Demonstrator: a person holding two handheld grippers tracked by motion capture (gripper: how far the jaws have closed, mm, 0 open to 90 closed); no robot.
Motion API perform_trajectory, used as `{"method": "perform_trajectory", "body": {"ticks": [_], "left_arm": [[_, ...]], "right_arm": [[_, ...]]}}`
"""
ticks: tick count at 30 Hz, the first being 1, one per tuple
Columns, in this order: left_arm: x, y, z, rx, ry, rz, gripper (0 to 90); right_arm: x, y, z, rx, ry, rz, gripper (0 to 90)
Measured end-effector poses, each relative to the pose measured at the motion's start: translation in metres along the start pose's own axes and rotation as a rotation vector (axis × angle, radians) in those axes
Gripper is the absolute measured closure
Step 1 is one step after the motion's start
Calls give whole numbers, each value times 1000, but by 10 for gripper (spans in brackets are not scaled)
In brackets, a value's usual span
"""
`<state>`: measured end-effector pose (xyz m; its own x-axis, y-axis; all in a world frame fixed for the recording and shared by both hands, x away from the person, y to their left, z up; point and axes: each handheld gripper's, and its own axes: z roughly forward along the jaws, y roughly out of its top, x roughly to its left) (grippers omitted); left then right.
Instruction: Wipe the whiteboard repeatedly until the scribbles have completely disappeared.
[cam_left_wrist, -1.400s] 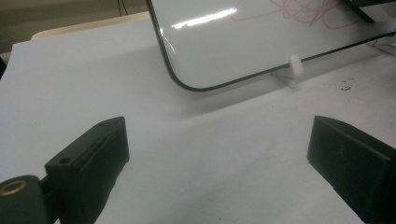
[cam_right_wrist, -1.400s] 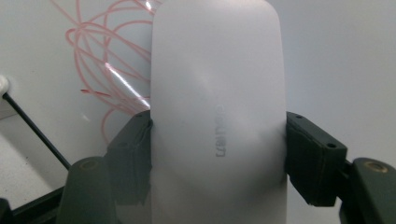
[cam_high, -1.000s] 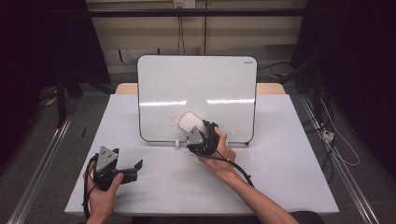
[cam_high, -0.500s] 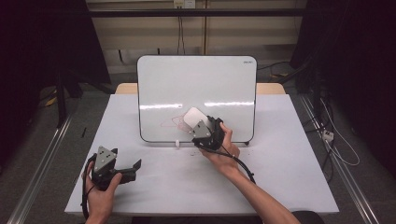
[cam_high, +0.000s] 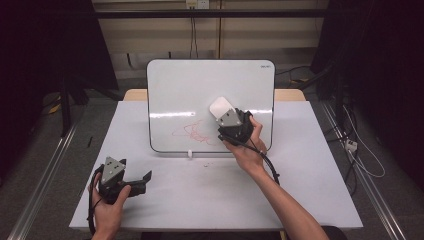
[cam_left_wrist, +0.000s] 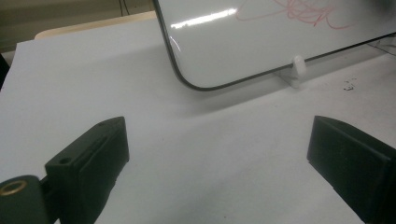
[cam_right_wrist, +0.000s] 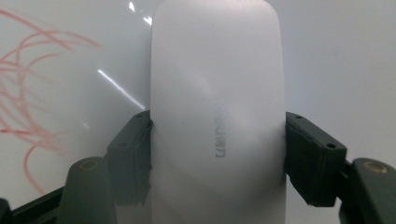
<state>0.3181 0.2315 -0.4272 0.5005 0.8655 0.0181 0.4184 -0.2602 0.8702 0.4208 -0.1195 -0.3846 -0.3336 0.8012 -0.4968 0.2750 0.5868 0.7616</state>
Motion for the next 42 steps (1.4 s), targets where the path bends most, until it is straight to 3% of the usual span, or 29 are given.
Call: {"method": "perform_trajectory", "body": {"ticks": [14, 37, 42], "left_arm": [[-1, 0, 1, 0, -2, 1, 57], [-1, 0, 2, 1, -4, 1, 56], [-1, 1, 1, 0, -6, 1, 56]], "right_arm": [[9, 1, -1, -6, -35, 8, 318], [35, 8, 2, -12, -10, -24, 317], [45, 12, 3, -21, 7, -60, 318]]}}
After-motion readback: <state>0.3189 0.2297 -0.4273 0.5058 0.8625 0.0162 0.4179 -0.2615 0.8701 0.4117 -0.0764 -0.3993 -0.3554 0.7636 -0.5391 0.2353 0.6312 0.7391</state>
